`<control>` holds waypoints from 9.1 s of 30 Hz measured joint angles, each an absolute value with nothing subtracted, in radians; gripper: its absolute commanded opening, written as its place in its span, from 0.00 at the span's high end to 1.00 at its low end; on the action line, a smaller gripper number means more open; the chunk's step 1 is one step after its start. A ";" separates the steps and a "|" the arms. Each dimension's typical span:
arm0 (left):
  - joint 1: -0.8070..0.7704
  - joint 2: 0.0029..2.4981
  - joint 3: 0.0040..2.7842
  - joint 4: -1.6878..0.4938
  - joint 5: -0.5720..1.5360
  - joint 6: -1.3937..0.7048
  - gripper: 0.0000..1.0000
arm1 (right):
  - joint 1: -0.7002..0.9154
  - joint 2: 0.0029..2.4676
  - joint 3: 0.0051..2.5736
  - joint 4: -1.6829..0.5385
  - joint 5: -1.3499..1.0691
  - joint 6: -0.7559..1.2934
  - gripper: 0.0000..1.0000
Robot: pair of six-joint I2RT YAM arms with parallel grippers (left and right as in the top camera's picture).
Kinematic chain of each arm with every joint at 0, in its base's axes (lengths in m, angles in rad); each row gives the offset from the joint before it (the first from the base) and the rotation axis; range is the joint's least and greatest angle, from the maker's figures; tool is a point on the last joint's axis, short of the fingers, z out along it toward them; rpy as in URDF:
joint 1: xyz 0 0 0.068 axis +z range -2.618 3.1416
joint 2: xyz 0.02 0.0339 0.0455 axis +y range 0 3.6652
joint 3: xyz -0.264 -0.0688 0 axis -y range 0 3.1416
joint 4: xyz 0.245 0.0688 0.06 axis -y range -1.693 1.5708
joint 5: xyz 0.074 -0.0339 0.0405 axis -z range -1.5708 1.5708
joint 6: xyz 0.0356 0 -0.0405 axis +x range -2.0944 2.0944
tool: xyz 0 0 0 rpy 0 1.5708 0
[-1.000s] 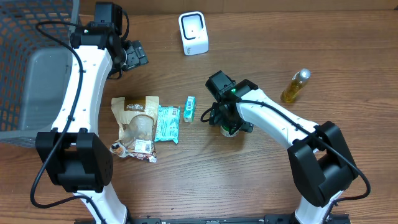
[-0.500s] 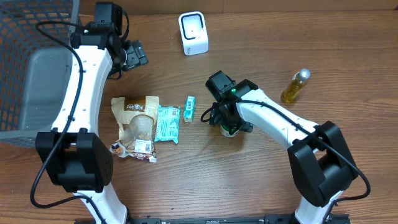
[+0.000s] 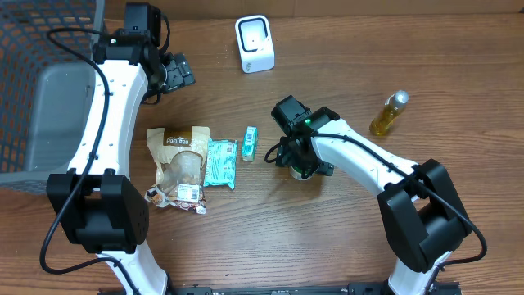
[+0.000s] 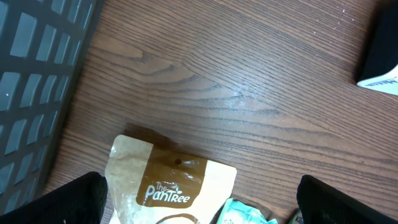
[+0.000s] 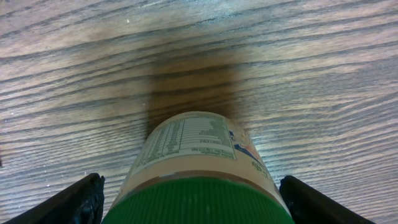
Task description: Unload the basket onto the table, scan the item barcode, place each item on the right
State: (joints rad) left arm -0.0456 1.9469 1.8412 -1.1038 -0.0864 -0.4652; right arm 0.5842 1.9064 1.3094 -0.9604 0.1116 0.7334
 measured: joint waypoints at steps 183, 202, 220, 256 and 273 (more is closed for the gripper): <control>-0.046 1.947 1.841 -1.103 -0.086 -0.465 0.00 | 0.583 1.903 1.319 -1.058 -0.733 0.733 0.72; -0.046 1.947 1.841 -1.103 -0.086 -0.465 0.00 | 0.583 1.903 1.319 -1.059 -1.025 0.733 0.72; -0.046 1.947 1.841 -1.103 -0.086 -0.465 0.00 | 0.583 1.903 1.319 -1.056 -1.035 0.781 0.72; -0.046 1.947 1.841 -1.104 -0.086 -0.465 0.00 | 0.583 1.903 1.319 -1.057 -1.037 0.785 0.72; -0.046 1.947 1.841 -1.103 -0.086 -0.465 0.00 | 0.583 1.903 1.319 -1.059 -1.151 0.786 0.72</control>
